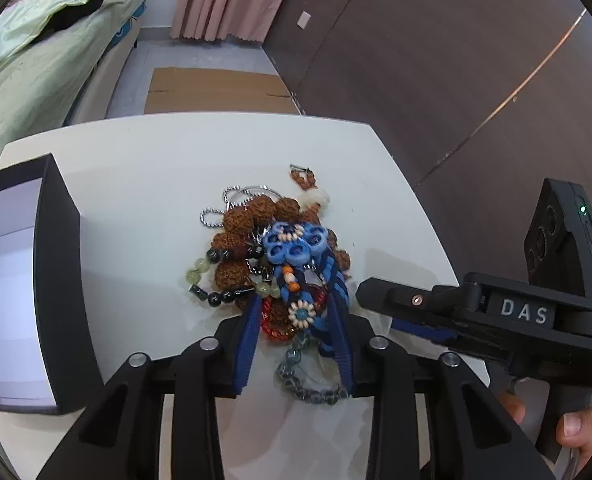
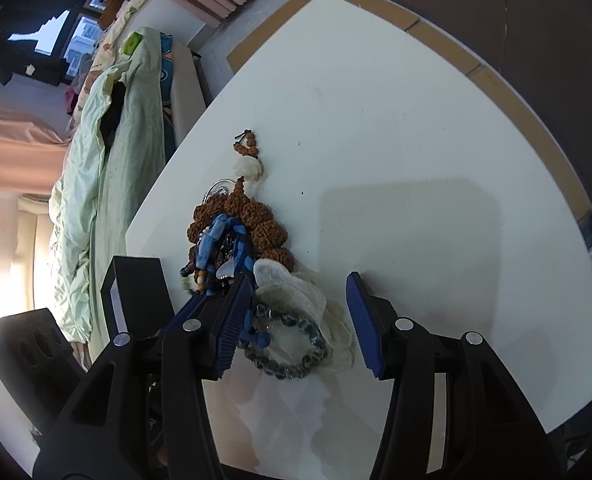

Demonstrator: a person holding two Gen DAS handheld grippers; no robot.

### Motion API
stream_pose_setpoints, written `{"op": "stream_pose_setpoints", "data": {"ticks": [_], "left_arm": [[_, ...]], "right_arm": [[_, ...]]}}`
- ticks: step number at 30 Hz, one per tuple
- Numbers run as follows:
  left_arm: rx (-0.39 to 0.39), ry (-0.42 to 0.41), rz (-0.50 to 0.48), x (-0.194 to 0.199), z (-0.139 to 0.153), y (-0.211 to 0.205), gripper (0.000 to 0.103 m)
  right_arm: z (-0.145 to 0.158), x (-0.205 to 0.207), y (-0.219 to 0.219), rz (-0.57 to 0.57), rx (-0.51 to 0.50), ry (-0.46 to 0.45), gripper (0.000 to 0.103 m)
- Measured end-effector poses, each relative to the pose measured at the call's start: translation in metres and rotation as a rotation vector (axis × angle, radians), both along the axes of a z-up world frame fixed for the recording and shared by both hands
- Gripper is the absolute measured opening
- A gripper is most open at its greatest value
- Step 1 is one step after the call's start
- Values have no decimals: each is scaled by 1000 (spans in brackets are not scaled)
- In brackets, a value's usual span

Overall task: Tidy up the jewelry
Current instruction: 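Lower the left gripper onto the blue beaded bracelet and close it, then lift the blue bracelet with the left gripper and drop it into the black box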

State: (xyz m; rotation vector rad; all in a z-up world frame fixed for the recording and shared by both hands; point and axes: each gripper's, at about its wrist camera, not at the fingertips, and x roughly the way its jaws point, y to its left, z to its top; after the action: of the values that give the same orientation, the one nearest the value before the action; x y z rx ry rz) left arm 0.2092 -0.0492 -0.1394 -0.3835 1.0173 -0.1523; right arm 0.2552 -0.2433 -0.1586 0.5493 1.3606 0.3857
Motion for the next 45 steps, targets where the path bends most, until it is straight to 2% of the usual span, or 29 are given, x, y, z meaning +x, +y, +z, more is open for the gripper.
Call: {"op": "stream_pose_setpoints", "data": {"ticks": [2, 3, 4, 6, 12, 20, 28, 35, 45], "left_arm": [[13, 3, 1, 1, 1, 1, 18], [12, 3, 7, 2, 2, 3, 11], [0, 3, 9, 1, 4, 5, 10], [-13, -8, 6, -1, 10, 9, 9], [-26, -42, 1, -11, 27, 15, 9], [-60, -49, 32, -24, 37, 33, 9], [-76, -154, 53, -44, 69, 47, 8], [-82, -258, 96, -61, 102, 68, 8], [-68, -332, 205, -85, 129, 117, 8]], "right_arm": [[1, 1, 2, 3, -9, -7, 44], [-1, 1, 2, 7, -10, -1, 31], [-4, 1, 1, 5, 1, 16, 17], [-8, 0, -1, 8, 21, 37, 3], [15, -9, -9, -7, 26, -67, 3], [35, -20, -16, -32, 66, -140, 3], [59, -28, -22, -51, 149, -225, 3], [79, -36, -4, -12, 234, -308, 3], [104, -49, 44, 83, 385, -393, 3]]}}
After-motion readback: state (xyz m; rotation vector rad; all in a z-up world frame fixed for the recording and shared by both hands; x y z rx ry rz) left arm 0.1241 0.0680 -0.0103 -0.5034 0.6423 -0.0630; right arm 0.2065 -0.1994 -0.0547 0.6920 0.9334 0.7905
